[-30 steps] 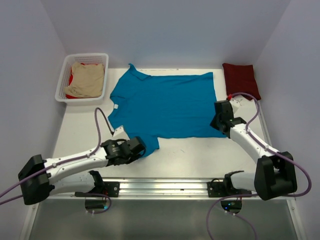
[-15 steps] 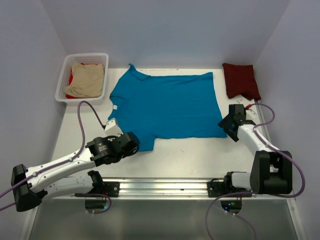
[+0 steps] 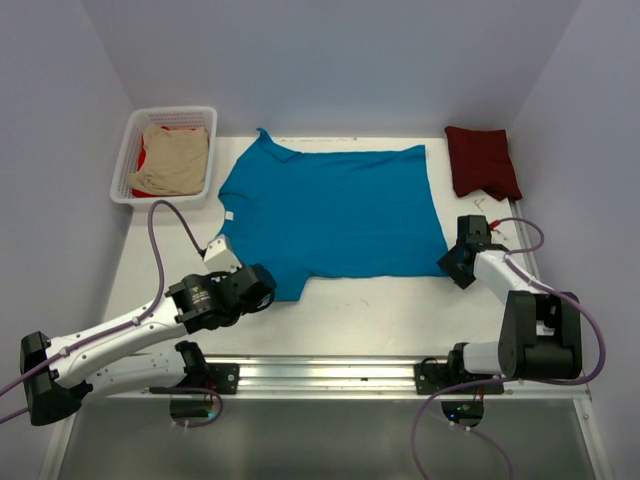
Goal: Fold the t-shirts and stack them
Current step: Flatten the tshirt out
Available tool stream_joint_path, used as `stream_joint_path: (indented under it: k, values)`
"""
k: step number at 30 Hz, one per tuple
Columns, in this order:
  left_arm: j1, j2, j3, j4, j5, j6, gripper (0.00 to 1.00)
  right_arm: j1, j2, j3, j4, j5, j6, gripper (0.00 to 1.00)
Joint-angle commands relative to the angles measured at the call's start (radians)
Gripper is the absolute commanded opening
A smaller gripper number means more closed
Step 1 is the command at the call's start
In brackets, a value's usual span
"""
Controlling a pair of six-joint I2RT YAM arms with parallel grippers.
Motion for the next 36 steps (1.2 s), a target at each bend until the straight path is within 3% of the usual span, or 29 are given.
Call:
stream_joint_path:
  k: [1, 3, 7, 15, 19, 25, 32, 36]
  values:
    - [-0.005, -0.003, 0.029, -0.019, -0.063, 0.006, 0.0, -0.004, -0.017, -0.004, 0.013, 0.006, 0.021, 0.48]
    - [-0.005, -0.005, 0.029, -0.02, -0.066, 0.006, 0.0, -0.004, -0.008, -0.006, 0.024, 0.006, 0.021, 0.35]
    - [-0.005, -0.004, 0.031, -0.023, -0.068, 0.006, 0.0, -0.004, -0.011, -0.01, 0.033, 0.015, 0.018, 0.2]
    - [-0.005, 0.008, 0.035, -0.027, -0.071, 0.007, 0.0, -0.004, -0.064, -0.025, 0.048, 0.06, 0.004, 0.19]
    - [-0.005, 0.014, 0.045, -0.028, -0.071, 0.012, 0.0, -0.004, -0.049, -0.018, 0.045, 0.067, -0.002, 0.25]
    - [-0.005, 0.009, 0.046, -0.034, -0.074, 0.01, 0.0, -0.004, -0.015, -0.018, 0.071, 0.058, 0.001, 0.21]
    - [-0.005, -0.004, 0.037, -0.045, -0.072, -0.002, 0.0, -0.004, 0.02, -0.021, 0.087, 0.032, 0.001, 0.29]
    - [-0.005, -0.008, 0.037, -0.05, -0.074, 0.0, 0.0, -0.004, 0.015, -0.024, 0.088, 0.026, 0.001, 0.22]
